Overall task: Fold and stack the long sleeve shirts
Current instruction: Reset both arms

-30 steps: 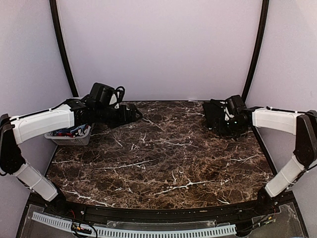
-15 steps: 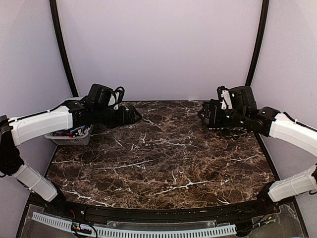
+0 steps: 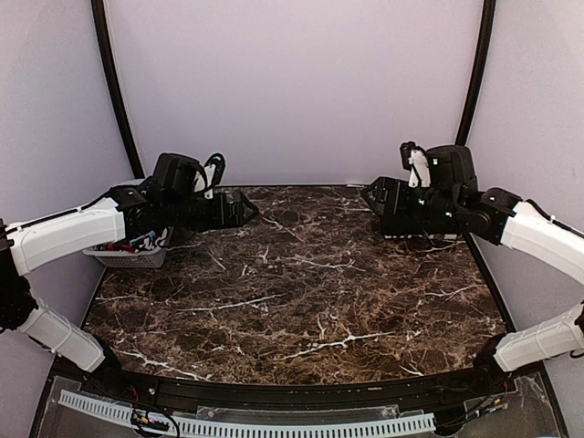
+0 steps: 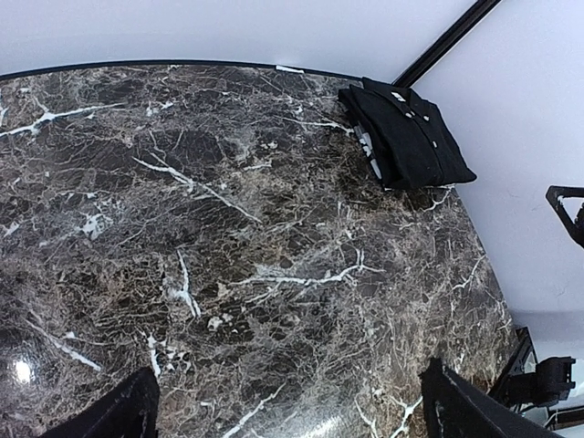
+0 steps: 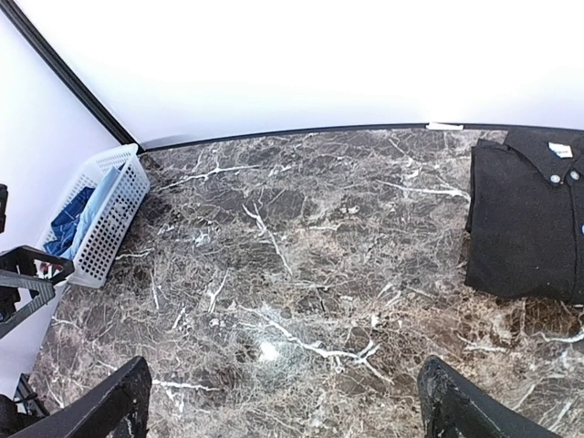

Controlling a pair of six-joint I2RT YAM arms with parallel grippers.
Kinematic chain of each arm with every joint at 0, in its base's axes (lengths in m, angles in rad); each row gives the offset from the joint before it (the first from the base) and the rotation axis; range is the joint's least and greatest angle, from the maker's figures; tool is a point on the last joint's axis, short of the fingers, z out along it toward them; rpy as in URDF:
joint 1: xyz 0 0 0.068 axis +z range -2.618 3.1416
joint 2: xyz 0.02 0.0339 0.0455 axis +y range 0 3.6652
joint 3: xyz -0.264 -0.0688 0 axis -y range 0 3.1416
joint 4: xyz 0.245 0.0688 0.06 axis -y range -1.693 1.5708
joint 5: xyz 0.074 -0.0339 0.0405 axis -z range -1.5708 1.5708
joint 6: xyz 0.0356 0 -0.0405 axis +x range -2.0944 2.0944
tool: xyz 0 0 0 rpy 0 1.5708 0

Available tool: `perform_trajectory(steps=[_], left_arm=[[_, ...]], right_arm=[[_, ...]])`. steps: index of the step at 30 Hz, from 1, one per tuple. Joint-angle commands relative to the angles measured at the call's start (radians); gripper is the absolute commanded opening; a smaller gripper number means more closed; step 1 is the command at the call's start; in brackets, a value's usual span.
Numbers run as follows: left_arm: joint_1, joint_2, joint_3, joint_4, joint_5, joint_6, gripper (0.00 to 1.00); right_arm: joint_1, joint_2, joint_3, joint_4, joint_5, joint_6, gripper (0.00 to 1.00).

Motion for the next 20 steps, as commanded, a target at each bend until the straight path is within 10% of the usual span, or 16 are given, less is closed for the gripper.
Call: perform_trajectory(steps=[1,20], left_arm=[[0.009,-0.034,-0.013,0.023,-0.019,0.031,0.99],[0.009,-0.056,-0.002,0.015,-0.028,0.054,0.99]], right_arm=[[0.005,-0.012,0.027,0.017,0.047,-0.028,0.99],[0.005,-0.064,-0.013,0.027,0.176,-0.016,0.98]])
